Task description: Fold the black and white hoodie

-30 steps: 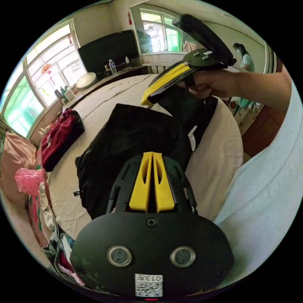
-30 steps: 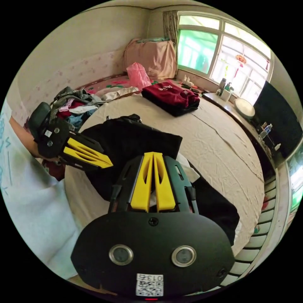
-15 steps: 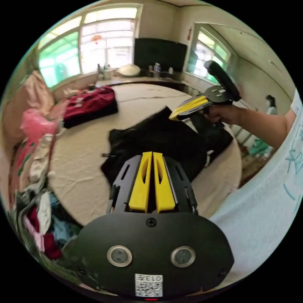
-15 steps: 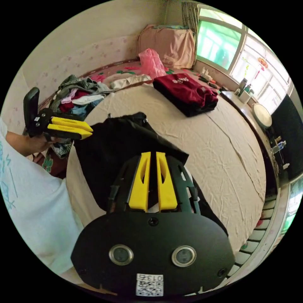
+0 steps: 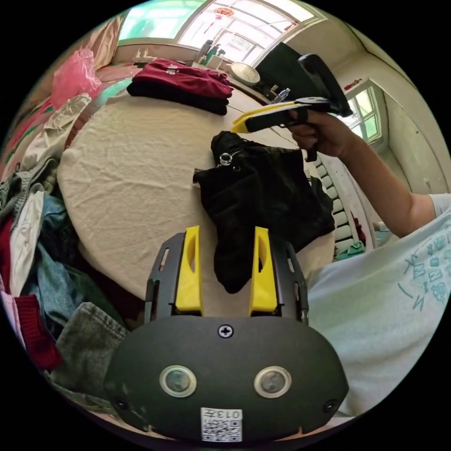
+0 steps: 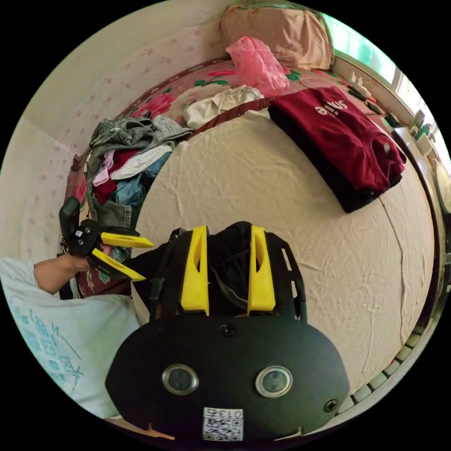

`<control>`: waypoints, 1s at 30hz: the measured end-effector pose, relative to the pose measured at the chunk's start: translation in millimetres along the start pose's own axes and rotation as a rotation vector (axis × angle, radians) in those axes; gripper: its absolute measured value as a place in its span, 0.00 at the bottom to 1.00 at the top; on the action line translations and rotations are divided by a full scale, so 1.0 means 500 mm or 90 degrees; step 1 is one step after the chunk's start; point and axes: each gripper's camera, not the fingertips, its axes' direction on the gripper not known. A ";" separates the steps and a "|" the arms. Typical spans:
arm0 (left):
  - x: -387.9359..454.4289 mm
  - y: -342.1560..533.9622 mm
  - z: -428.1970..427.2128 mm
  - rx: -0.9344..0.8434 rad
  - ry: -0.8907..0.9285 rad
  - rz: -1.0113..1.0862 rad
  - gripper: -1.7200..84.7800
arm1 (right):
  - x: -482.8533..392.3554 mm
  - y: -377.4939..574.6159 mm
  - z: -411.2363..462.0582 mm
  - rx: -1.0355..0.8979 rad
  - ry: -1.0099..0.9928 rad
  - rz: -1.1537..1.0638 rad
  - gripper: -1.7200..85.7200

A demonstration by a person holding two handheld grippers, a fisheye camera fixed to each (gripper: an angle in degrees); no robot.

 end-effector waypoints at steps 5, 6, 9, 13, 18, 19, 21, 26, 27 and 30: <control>-0.026 -0.022 -0.027 -0.015 0.055 -0.018 0.21 | 0.023 -0.030 0.007 -0.062 -0.012 0.034 0.17; -0.034 -0.030 -0.020 -0.033 0.063 -0.025 0.21 | 0.018 -0.033 0.011 -0.072 -0.008 0.033 0.17; -0.043 -0.051 -0.018 -0.052 0.093 -0.029 0.21 | -0.008 -0.037 -0.005 -0.080 0.032 0.051 0.16; -0.049 -0.067 -0.017 -0.063 0.123 -0.035 0.20 | -0.041 -0.012 -0.054 -0.023 0.057 0.053 0.17; -0.063 -0.084 -0.028 -0.078 0.135 -0.050 0.18 | 0.014 -0.017 0.011 -0.065 0.002 0.125 0.18; -0.063 -0.086 -0.032 -0.082 0.135 -0.052 0.18 | 0.029 -0.020 0.002 -0.055 -0.029 0.145 0.18; -0.060 -0.088 -0.037 -0.086 0.138 -0.056 0.17 | 0.042 -0.025 -0.022 -0.036 -0.046 0.155 0.19; -0.043 -0.088 -0.056 -0.085 0.130 -0.052 0.13 | 0.013 -0.040 -0.088 0.006 -0.011 0.138 0.18; -0.038 -0.087 -0.059 -0.082 0.131 -0.053 0.12 | 0.005 -0.043 -0.089 0.008 -0.007 0.133 0.18; -0.016 -0.084 -0.065 -0.084 0.112 -0.040 0.11 | -0.001 -0.067 -0.048 -0.034 0.000 0.124 0.19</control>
